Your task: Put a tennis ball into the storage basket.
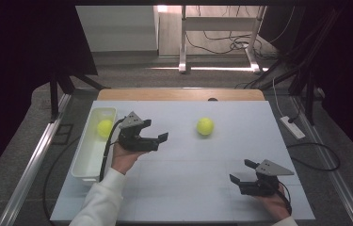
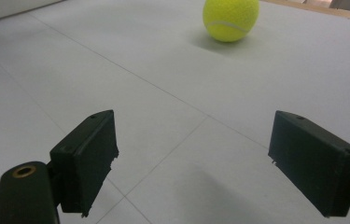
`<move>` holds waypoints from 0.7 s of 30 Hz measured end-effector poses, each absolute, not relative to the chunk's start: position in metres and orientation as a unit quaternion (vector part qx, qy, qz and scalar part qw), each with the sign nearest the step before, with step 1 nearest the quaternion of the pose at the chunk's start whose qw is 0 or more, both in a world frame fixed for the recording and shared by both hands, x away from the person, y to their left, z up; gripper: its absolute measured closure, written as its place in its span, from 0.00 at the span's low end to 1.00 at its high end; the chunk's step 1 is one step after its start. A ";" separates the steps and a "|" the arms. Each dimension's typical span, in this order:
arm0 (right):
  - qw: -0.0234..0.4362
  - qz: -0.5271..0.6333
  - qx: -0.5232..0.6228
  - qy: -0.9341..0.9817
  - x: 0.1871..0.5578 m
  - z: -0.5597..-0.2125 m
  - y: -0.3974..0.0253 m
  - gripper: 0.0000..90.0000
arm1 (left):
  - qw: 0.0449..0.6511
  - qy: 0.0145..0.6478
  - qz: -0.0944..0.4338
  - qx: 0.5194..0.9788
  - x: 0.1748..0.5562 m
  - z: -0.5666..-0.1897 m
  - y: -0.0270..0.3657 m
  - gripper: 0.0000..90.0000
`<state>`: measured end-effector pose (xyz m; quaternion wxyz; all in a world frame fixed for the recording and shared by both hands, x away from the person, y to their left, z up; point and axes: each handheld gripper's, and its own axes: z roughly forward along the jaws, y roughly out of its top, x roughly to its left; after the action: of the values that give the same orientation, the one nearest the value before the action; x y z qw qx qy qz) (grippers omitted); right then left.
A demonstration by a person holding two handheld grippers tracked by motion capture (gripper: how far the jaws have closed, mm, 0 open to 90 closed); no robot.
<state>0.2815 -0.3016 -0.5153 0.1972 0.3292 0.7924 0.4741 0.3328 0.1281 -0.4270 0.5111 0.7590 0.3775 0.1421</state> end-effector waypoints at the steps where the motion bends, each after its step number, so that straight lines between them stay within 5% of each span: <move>1: 0.197 0.475 0.327 0.793 0.282 -0.515 -0.300 0.17 | 0.511 0.376 0.141 0.760 0.334 -0.427 0.127 0.15; 21: 0.194 0.476 0.329 0.792 0.281 -0.515 -0.301 0.17 | 0.509 0.357 0.121 0.774 0.366 -0.433 0.100 0.15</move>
<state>0.2810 -0.3006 -0.5153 0.1943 0.3291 0.7922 0.4758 0.3664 0.1004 -0.4329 0.5086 0.7741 0.3572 0.1205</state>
